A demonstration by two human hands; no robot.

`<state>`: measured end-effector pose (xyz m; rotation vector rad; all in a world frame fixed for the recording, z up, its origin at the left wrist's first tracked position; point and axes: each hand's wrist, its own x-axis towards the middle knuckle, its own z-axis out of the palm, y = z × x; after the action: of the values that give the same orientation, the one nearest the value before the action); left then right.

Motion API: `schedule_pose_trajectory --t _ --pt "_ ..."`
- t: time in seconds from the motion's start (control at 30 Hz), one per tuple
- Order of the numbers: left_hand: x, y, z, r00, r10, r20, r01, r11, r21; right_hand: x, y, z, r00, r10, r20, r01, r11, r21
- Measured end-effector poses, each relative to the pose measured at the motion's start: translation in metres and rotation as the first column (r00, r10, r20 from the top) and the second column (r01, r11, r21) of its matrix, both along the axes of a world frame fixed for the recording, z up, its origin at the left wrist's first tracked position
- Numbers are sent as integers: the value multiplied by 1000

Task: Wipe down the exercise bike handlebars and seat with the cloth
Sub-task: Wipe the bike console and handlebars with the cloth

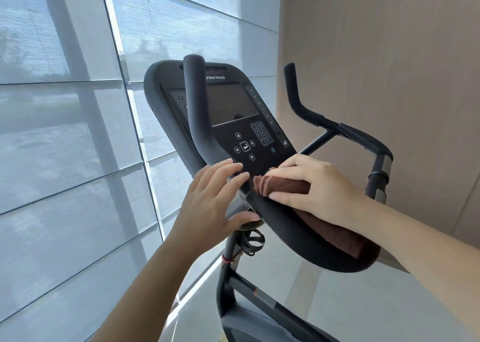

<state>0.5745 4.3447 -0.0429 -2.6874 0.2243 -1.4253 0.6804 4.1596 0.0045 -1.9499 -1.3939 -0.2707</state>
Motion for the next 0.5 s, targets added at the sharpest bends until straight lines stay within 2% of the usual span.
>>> schedule_pose_trajectory --t 0.17,0.3,0.4,0.5 --pt "8 55 24 993 122 3 -122 992 -9 -2 39 11 999 28 28 -30 997 69" --pt "21 86 39 995 99 -16 -99 995 -29 2 67 23 1000 24 16 -26 984 175" --pt "28 94 46 997 77 17 -75 995 -69 9 99 36 999 0 -35 11 941 337" --pt "32 99 49 998 57 8 -56 992 -112 15 141 57 998 -2 -70 39 843 537"
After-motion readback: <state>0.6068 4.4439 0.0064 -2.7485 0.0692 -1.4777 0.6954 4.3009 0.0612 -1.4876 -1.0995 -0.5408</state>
